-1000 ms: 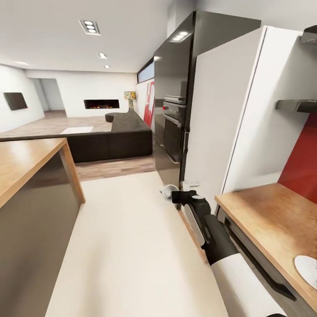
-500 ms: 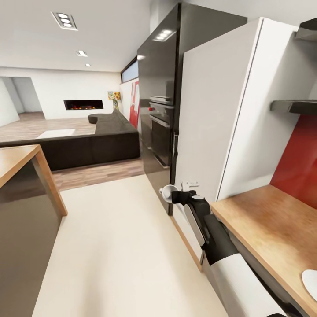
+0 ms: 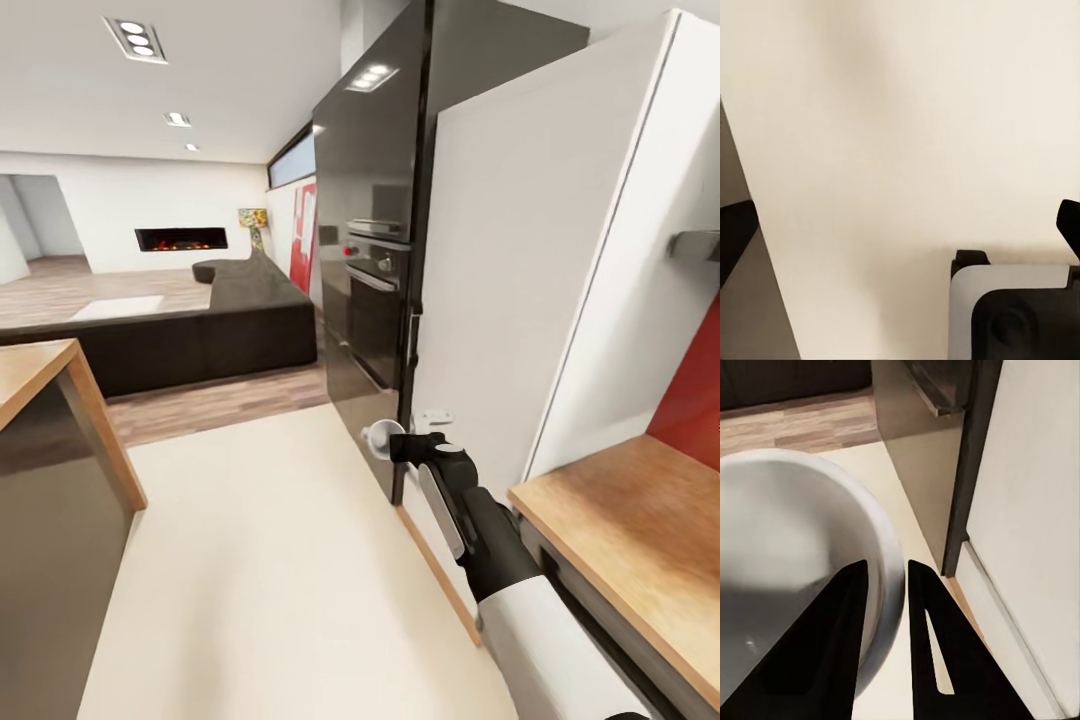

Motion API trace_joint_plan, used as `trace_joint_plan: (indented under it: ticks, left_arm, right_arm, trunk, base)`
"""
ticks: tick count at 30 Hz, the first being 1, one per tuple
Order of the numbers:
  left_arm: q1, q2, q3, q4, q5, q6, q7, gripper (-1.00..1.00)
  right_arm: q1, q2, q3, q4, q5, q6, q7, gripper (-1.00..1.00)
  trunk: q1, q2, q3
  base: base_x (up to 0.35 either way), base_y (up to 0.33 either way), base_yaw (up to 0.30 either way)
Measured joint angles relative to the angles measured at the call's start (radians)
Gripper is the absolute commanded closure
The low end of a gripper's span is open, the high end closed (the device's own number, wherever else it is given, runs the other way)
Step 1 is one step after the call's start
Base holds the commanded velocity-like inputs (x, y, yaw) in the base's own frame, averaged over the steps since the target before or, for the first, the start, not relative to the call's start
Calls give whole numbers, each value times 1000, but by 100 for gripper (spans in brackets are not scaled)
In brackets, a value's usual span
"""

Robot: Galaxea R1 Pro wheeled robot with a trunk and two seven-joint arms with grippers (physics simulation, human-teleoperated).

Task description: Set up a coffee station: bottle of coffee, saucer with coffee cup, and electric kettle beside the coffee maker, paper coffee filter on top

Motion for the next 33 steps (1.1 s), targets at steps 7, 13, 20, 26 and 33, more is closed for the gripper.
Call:
trace_joint_plan:
  ticks: [7,13,20,26,33]
  left_arm:
    - [0,0,-1,0,-1,-1,0,-100]
    - [3,0,-5,0,-9,-2,-1,-100]
    - [8,0,-12,0,-13,0,-2,-100]
    - [12,0,-12,2,-14,0,-2,-100]
    - [12,-1,-12,2,-13,0,-2,-100]
  right_arm:
    - [0,-1,2,1,-3,0,22,100]
    - [0,-10,26,3,-1,-2,311,100]
    - [0,-40,26,7,12,-2,410,100]
    - [0,-54,26,9,6,-1,412,100]
    - [0,-54,28,24,6,-1,412,100]
  trunk:
    - [0,0,4]
    - [0,0,8]
    - [0,0,12]
    - [0,0,13]
    - [0,0,13]
  base:
    - [153,172,-231]
    - [11,15,-247]
    - [0,1,-258]
    - [0,0,-267]
    - [0,0,-271]
